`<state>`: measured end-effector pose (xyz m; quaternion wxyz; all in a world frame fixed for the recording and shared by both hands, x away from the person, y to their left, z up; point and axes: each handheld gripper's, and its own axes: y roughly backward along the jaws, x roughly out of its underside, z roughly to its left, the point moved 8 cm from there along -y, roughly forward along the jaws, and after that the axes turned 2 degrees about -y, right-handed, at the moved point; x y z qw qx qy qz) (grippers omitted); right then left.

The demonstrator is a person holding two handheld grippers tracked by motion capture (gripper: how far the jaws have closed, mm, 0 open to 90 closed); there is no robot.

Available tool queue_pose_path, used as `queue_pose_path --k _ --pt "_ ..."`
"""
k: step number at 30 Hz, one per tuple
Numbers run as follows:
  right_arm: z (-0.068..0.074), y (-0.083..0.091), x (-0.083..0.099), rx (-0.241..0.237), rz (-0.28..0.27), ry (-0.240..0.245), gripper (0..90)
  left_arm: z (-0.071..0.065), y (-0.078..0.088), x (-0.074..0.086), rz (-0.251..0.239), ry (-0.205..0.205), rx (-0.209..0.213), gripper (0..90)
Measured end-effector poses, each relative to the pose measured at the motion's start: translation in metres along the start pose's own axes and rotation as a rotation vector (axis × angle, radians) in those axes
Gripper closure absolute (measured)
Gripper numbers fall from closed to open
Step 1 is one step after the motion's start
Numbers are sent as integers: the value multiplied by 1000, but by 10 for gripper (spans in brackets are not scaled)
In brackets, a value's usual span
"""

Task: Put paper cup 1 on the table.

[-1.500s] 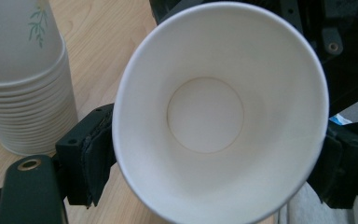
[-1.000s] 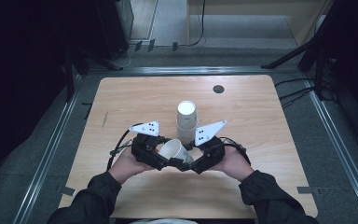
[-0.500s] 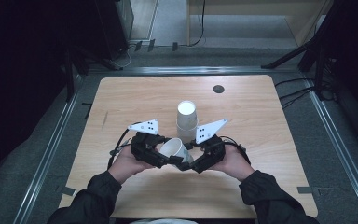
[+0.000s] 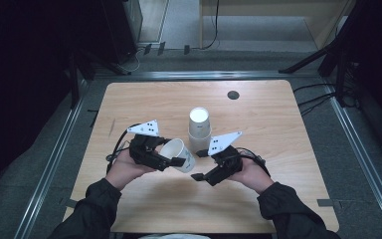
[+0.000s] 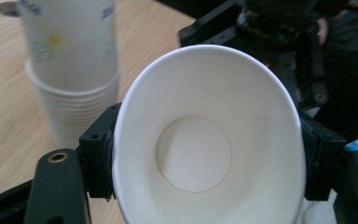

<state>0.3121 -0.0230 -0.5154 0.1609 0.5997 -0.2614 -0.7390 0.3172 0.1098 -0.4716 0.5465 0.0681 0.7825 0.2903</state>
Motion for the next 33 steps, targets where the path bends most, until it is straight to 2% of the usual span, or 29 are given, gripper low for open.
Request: queue_pose_path --k 5,9,13,20,23,33 --pt "-7 2 3 36 2 -11 222 7 3 4 19 2 -18 254" --pt "-12 5 7 60 10 -16 224 14 6 8 37 -1 -48 253" --pt "-20 9 8 101 -9 -6 226 21 10 13 49 0 -71 253" --pt "-32 16 12 155 -12 -37 227 35 17 22 74 15 -110 251" --pt "-35 18 15 164 -6 -54 230 41 20 24 71 29 -123 251" --pt "-34 18 16 163 0 -60 230 54 33 29 75 36 -154 252"
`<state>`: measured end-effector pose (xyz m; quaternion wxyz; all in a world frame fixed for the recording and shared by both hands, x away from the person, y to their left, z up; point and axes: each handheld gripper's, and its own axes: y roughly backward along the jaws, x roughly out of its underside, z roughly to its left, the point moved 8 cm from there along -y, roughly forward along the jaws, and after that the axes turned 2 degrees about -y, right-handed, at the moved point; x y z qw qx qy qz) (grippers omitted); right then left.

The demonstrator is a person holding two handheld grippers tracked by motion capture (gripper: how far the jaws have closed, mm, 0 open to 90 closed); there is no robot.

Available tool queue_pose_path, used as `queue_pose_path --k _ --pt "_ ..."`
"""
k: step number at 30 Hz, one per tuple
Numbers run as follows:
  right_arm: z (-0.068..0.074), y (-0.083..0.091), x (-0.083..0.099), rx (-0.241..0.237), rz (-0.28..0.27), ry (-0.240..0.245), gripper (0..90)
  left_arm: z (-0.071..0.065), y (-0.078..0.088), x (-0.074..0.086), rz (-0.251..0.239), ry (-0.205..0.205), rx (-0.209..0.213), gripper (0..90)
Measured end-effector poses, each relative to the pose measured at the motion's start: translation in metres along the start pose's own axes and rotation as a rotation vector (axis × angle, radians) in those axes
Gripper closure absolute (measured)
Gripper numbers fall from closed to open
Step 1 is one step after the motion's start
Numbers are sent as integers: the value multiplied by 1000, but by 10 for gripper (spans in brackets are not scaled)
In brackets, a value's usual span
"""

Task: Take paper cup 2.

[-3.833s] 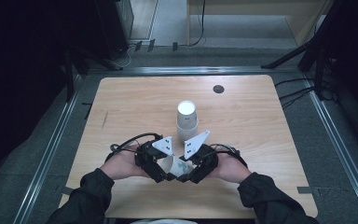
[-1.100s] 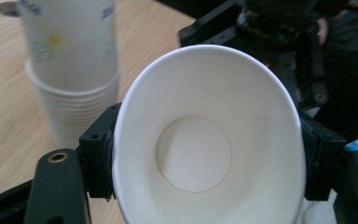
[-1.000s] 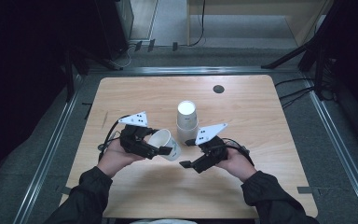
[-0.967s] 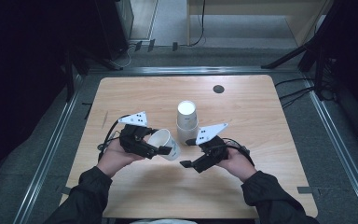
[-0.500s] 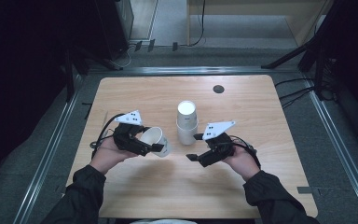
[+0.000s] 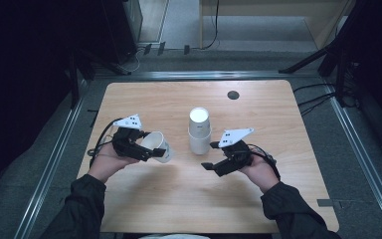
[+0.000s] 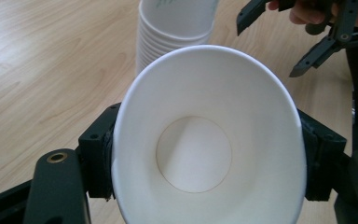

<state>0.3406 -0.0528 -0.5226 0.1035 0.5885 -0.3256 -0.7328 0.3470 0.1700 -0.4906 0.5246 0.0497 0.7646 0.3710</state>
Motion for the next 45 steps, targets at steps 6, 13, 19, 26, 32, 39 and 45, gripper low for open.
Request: queue_pose_path --k 6,13,19,26,32,39,45 --pt "-3 1 0 6 -6 -7 230 12 4 6 9 18 -27 252" --pt "-6 3 2 13 1 -6 230 27 7 13 29 31 -75 251" --pt "-5 2 3 11 9 -5 230 44 9 23 51 57 -127 248" --pt "-4 1 4 8 18 -2 230 62 10 35 80 91 -179 241" --pt "-4 0 5 7 25 -1 230 76 13 44 101 120 -226 237" --pt "-3 -1 6 3 33 0 230 93 20 55 107 180 -274 232" --pt "-3 -2 6 2 34 4 230 101 22 62 123 201 -307 225"
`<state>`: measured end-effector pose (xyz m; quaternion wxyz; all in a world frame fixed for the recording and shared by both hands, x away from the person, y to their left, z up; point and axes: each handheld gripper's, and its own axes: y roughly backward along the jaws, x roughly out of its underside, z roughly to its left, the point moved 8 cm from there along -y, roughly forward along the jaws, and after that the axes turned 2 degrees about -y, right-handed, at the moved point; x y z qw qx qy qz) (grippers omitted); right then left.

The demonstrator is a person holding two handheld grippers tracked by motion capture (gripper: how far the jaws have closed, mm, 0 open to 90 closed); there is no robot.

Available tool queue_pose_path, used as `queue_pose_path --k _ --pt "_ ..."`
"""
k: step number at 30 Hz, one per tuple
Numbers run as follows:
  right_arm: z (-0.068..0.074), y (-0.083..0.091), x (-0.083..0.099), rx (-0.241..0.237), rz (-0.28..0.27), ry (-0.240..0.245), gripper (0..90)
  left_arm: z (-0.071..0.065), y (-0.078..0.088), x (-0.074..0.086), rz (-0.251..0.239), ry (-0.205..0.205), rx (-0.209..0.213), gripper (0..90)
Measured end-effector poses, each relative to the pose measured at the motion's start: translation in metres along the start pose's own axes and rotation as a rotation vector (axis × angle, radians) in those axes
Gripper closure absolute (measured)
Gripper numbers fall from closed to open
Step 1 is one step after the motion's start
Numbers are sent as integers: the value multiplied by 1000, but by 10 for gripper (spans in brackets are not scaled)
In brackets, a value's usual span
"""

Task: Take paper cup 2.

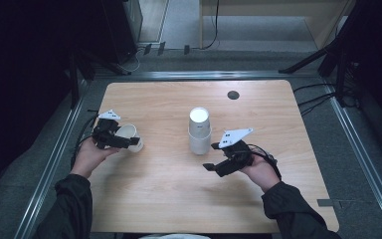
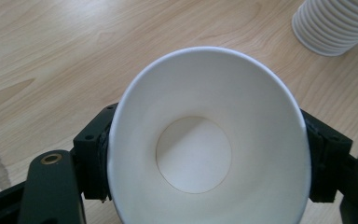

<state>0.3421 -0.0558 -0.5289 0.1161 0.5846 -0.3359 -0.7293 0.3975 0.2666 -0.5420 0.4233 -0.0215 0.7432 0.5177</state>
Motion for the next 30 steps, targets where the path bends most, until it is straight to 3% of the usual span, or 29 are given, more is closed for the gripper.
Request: queue_pose_path --k 8,15,30 --pt "0 -1 1 -1 7 -2 230 14 -4 9 41 47 -50 217" --pt "0 -1 1 0 10 1 230 15 -7 11 68 43 -65 203" --pt "1 -1 2 2 13 9 230 7 -6 7 54 38 -34 155"
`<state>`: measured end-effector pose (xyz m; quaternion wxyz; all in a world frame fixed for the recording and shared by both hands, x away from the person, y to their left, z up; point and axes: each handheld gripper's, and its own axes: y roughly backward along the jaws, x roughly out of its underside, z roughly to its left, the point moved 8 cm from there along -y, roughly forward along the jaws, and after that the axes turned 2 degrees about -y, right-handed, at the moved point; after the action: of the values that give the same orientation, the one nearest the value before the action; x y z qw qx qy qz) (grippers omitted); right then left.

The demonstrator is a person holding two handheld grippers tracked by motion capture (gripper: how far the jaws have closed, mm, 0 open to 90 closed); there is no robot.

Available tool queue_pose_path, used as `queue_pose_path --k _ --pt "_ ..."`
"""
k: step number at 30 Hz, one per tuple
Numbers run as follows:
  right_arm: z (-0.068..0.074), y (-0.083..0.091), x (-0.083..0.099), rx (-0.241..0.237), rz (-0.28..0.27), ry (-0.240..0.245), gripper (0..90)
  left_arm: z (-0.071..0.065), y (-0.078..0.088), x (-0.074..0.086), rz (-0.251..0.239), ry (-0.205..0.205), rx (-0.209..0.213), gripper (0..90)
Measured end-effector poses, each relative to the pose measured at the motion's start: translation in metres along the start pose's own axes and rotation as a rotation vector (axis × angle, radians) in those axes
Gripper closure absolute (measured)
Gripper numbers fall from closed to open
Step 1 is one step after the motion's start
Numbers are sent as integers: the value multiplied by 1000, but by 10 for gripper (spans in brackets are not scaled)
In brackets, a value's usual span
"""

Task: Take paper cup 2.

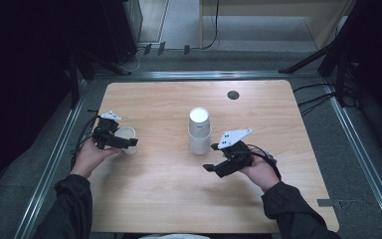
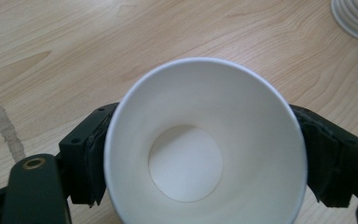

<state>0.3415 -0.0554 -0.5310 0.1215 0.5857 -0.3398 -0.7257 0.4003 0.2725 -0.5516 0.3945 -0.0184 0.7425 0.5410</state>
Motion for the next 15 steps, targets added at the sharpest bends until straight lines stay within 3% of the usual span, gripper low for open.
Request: queue_pose_path --k 8,15 --pt "-4 4 -1 12 -15 4 211 -2 12 -5 -41 24 13 135" --pt "-16 14 -4 34 -22 -38 145 -8 29 -9 -74 31 42 134"
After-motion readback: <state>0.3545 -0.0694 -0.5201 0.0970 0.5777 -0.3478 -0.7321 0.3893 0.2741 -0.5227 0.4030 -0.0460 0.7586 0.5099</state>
